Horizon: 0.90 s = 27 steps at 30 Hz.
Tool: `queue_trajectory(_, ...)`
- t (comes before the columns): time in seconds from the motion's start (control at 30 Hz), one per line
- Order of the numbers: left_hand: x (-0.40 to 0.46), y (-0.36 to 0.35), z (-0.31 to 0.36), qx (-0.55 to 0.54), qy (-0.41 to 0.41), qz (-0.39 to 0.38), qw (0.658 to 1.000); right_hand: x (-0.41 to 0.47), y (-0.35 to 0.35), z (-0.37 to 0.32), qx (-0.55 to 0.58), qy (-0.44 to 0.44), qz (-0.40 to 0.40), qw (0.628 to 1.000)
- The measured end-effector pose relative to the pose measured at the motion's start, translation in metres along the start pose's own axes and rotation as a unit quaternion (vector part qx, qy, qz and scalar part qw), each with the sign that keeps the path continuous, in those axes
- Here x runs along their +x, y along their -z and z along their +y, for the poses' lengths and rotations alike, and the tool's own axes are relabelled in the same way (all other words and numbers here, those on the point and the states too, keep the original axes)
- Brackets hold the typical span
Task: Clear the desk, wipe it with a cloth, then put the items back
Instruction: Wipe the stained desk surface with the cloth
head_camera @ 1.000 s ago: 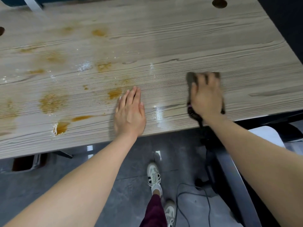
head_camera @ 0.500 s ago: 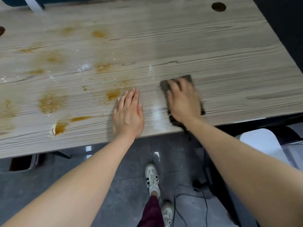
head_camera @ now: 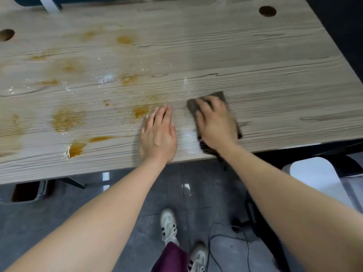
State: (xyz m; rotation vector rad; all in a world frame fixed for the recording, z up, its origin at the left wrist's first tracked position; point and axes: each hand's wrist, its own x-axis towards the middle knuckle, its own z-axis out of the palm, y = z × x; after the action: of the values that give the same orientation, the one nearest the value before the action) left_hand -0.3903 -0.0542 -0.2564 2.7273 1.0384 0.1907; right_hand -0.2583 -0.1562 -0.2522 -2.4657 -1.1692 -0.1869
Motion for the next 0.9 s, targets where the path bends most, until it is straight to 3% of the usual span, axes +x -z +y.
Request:
queue_trajectory(0.17,0.001,-0.001,-0.001,-0.005,-0.003,0.000,1.000,0.002,0.025,0.080,-0.044,-0.157,0.041,0.986)
queue_trajectory(0.27,0.002,0.001,-0.004,-0.033,-0.012,-0.001,0.999,0.003,0.022,0.071,-0.048,-0.197,0.037,0.978)
queue_trajectory(0.37,0.001,0.006,-0.007,-0.138,-0.025,-0.027,0.990,-0.002,0.015,0.039,-0.046,-0.219,0.015,0.975)
queue_trajectory(0.47,-0.001,0.021,-0.031,-0.181,-0.042,-0.019,0.982,-0.006,0.000,-0.011,-0.030,-0.169,-0.003,0.985)
queue_trajectory(0.7,-0.015,0.038,-0.113,-0.028,-0.023,-0.040,0.999,-0.017,-0.035,-0.127,0.024,-0.037,-0.047,0.998)
queue_trajectory(0.83,-0.016,0.039,-0.111,-0.025,-0.024,-0.029,0.999,-0.014,-0.029,-0.109,0.023,0.050,-0.083,0.995)
queue_trajectory(0.9,-0.016,0.038,-0.113,-0.027,-0.027,-0.027,0.999,-0.002,-0.020,-0.073,-0.001,0.043,-0.082,0.996)
